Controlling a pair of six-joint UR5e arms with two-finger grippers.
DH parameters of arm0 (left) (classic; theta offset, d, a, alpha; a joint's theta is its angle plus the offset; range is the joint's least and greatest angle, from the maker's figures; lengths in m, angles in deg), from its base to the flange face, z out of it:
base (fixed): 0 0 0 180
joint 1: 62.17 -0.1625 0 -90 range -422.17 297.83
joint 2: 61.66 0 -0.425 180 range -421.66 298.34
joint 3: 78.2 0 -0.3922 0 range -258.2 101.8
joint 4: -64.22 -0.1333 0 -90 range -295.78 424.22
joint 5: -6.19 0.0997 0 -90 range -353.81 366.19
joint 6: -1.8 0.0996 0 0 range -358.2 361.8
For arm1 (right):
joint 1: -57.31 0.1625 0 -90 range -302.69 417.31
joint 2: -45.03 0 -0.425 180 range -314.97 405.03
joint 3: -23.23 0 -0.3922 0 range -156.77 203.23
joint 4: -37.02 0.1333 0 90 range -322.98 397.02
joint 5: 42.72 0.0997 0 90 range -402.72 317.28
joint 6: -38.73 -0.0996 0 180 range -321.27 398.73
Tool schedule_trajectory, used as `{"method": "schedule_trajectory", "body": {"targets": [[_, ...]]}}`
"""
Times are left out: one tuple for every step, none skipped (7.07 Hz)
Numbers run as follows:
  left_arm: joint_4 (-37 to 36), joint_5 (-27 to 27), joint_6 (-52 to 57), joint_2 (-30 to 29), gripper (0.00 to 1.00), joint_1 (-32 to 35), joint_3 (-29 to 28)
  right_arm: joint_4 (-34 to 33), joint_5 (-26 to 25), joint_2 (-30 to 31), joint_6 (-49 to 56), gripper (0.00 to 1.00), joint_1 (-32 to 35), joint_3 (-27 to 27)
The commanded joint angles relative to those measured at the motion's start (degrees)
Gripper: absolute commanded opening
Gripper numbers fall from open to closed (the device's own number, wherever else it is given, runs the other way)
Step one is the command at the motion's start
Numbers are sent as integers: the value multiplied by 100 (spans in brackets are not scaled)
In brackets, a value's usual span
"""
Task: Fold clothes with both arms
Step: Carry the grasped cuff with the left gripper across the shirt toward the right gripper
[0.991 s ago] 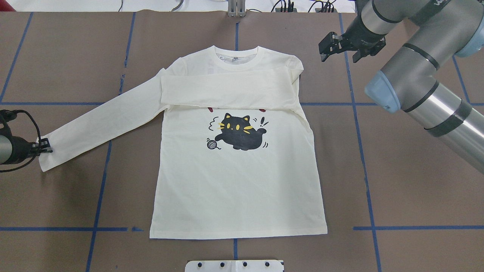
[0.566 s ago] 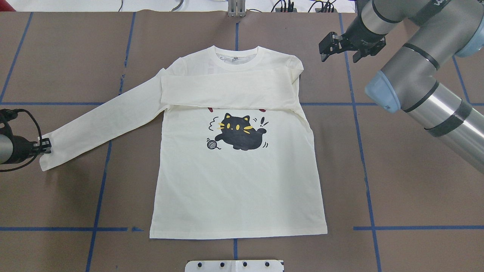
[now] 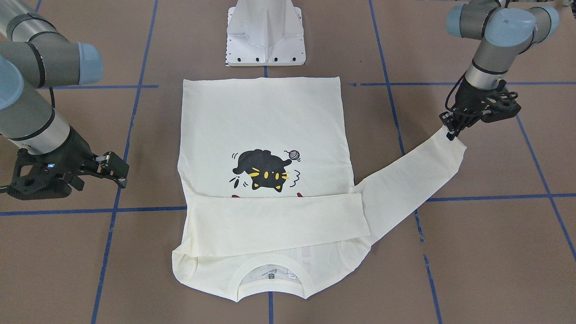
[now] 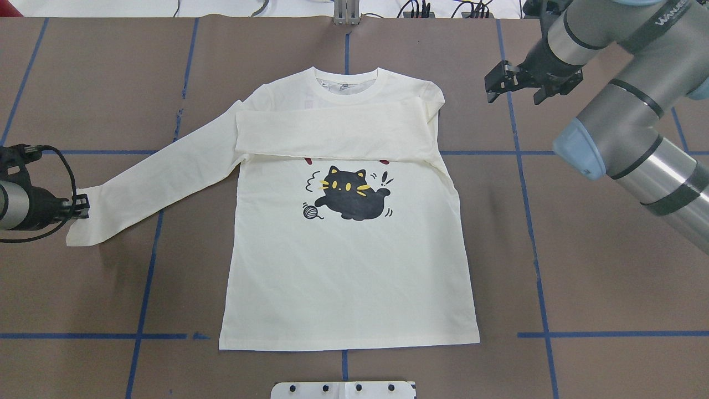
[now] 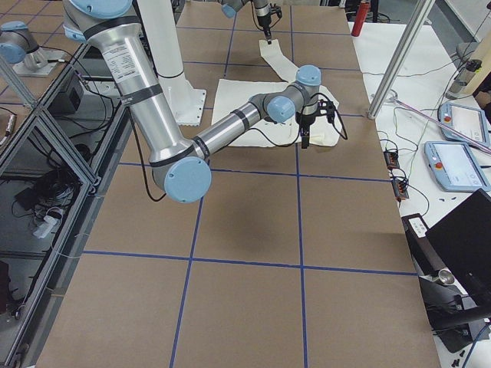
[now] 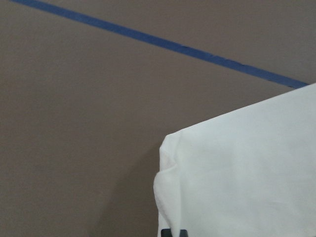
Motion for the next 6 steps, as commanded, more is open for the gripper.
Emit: {"method": "schedule_trajectory", "body": {"targets": [[-2173, -24, 816, -2084, 0, 658, -153, 25, -39, 946, -3, 100, -4, 567], [-2663, -373, 854, -2992, 0, 757, -503, 138, -56, 1281, 14, 100, 5, 744], [-2694, -741, 802, -3645, 0, 758, -759, 522, -39, 1537, 14, 100, -4, 711], [-2668, -884, 462, -4331, 0, 723, -996, 613, -48, 1574, 14, 100, -4, 694], [-2607, -1086, -402, -5364, 0, 462, -1773, 614, -22, 1600, 23, 100, 14, 693], [-2223, -1053, -890, -6114, 0, 85, -2694, 605, -56, 1601, 23, 100, 14, 685]]}}
